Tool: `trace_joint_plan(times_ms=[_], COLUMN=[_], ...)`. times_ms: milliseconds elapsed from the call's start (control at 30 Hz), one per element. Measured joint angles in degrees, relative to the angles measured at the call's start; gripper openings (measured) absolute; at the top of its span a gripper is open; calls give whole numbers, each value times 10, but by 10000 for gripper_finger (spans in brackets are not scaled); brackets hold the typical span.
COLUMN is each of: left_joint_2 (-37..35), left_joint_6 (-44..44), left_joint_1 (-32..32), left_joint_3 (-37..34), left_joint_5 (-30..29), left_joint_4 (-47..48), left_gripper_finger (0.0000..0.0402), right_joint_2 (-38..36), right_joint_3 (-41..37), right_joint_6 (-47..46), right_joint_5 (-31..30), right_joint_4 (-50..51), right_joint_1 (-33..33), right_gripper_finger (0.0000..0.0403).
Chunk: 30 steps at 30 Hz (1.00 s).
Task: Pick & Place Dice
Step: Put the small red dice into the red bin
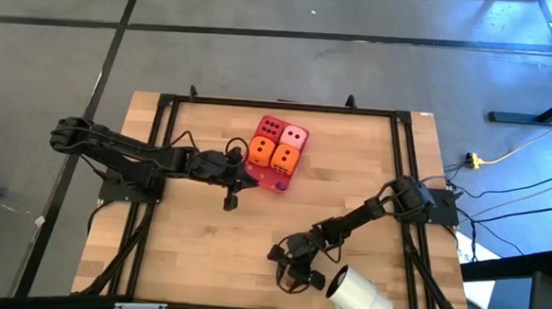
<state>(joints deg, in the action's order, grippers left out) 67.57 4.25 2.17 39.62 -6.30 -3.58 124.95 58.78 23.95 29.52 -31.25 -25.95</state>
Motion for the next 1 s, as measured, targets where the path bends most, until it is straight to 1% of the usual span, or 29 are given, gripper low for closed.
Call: trace_joint_plan(times_ms=[333, 533, 733, 1000], left_joint_2=[0, 0, 0, 0], left_joint_6=[-1, -2, -4, -6], left_joint_1=[0, 0, 0, 0], left_joint_3=[0, 0, 0, 0], left_joint_5=[0, 0, 0, 0], left_joint_4=[6, 6, 6, 6], left_gripper_finger=[31, 31, 31, 31], right_joint_2=[-1, -1, 0, 0], right_joint_3=[0, 0, 0, 0], right_joint_6=[8, 10, 11, 7], right_joint_5=[-3, -3, 4, 2], right_joint_4=[16, 23, 24, 25], right_joint_1=[8, 12, 19, 23], right_gripper_finger=[147, 124, 112, 111])
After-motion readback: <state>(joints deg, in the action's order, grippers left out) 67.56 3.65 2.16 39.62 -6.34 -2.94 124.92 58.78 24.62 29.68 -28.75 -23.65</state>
